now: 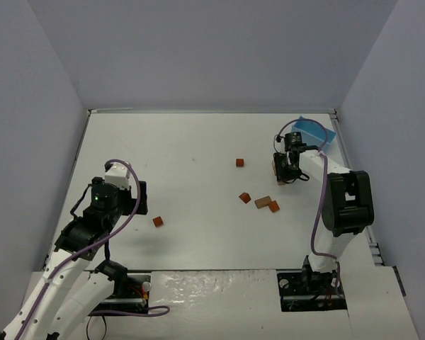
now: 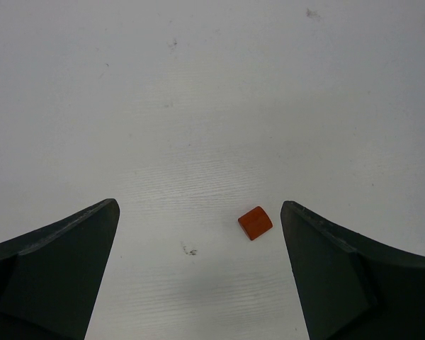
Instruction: Build the wood block tower
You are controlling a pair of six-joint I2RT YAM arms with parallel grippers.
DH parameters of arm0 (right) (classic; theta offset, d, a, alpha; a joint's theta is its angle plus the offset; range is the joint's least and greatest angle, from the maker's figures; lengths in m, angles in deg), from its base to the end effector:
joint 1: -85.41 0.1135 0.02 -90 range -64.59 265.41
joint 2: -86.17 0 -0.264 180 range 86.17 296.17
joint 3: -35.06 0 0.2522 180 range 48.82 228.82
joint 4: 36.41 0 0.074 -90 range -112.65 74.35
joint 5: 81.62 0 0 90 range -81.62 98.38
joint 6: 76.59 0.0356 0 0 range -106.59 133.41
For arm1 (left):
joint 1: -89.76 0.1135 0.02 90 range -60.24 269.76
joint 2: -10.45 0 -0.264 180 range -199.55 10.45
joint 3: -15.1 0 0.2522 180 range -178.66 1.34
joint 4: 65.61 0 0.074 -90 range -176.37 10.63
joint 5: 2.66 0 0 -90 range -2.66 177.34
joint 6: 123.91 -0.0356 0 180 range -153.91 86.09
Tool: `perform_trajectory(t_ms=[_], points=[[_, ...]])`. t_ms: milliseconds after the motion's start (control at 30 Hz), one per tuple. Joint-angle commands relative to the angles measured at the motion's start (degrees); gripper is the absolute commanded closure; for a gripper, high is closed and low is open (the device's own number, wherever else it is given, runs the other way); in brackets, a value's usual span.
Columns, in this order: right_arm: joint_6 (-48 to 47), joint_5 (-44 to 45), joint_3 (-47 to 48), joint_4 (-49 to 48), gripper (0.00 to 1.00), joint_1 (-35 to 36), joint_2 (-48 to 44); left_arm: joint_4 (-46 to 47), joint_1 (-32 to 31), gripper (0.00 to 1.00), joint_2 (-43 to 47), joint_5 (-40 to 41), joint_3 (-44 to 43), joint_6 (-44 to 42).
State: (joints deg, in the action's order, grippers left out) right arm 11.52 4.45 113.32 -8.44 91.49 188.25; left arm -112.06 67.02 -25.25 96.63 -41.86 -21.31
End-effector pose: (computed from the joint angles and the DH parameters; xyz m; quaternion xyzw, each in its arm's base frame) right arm 0.3713 0.0420 0.1837 -0.0768 0.9413 0.0443 0.3257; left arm 0.1308 -0.0486 0.3126 0.0311 0.8421 -0.0970 0.5297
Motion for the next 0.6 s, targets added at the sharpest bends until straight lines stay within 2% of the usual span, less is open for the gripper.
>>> perform_trajectory(t_ms=[0,567], points=[[-1.6,-0.5,0.8,-1.0,1.0,0.2,1.3,3.4,0.4,0.03,-0.3,0.2,-0.6,-0.2],[-3.5,-2.5,0.9,-2.2,0.98,0.2,2.9,3.5,0.4,0.03,-0.4,-0.1,-0.7,-0.3]])
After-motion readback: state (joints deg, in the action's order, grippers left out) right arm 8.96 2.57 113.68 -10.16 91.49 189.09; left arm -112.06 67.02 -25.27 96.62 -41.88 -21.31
